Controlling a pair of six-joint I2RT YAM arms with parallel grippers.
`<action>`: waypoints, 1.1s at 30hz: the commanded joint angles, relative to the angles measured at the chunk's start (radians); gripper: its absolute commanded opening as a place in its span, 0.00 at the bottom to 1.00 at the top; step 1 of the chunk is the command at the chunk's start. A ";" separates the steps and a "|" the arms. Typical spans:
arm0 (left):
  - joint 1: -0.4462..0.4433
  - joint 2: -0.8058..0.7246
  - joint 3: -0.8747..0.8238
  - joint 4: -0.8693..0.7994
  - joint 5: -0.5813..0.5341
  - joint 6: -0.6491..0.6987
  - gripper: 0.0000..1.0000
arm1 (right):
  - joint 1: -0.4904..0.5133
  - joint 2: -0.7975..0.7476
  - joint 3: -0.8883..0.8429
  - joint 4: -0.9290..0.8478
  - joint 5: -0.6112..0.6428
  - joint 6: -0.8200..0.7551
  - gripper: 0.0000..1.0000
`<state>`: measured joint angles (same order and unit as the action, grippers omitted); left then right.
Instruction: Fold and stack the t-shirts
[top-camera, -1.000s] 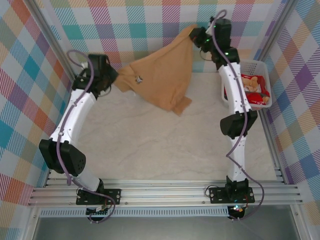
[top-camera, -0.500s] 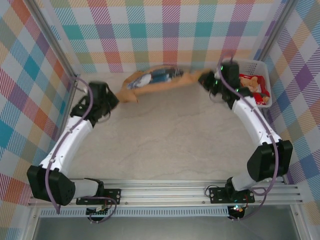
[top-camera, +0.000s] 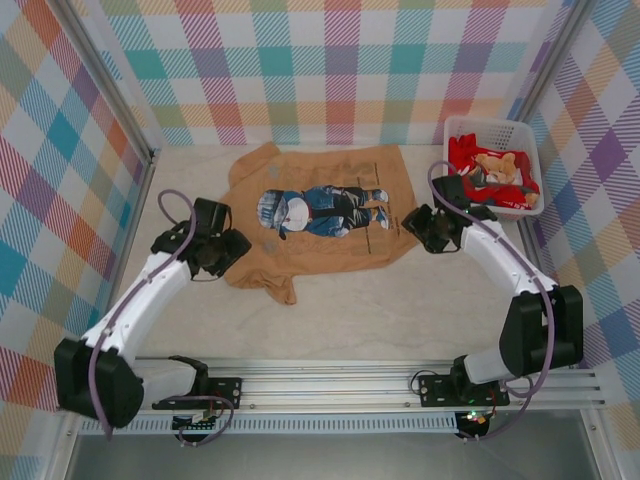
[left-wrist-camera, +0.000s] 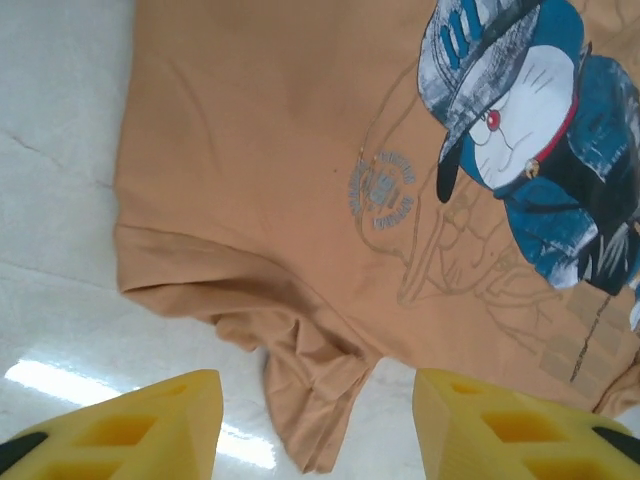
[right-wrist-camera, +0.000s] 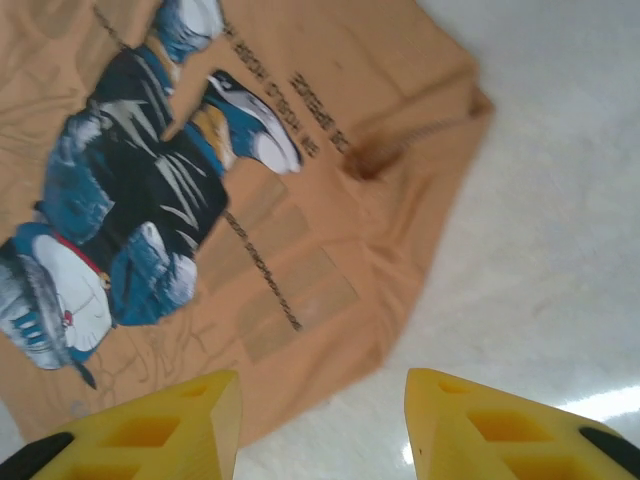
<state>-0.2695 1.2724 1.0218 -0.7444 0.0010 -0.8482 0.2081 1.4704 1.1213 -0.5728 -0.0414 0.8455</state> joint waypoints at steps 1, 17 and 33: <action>0.014 0.151 0.054 -0.153 0.008 -0.012 0.47 | 0.001 0.112 0.061 -0.049 0.016 -0.054 0.46; 0.016 0.354 0.034 0.002 0.122 -0.161 0.64 | -0.039 0.342 0.172 -0.106 0.054 -0.055 0.55; -0.003 0.312 0.054 -0.016 0.059 -0.147 0.52 | 0.025 0.564 0.402 -0.265 0.143 -0.002 0.45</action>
<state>-0.2623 1.6344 1.0359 -0.7273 0.0853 -1.0019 0.2321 2.0068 1.4994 -0.7727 0.0685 0.8288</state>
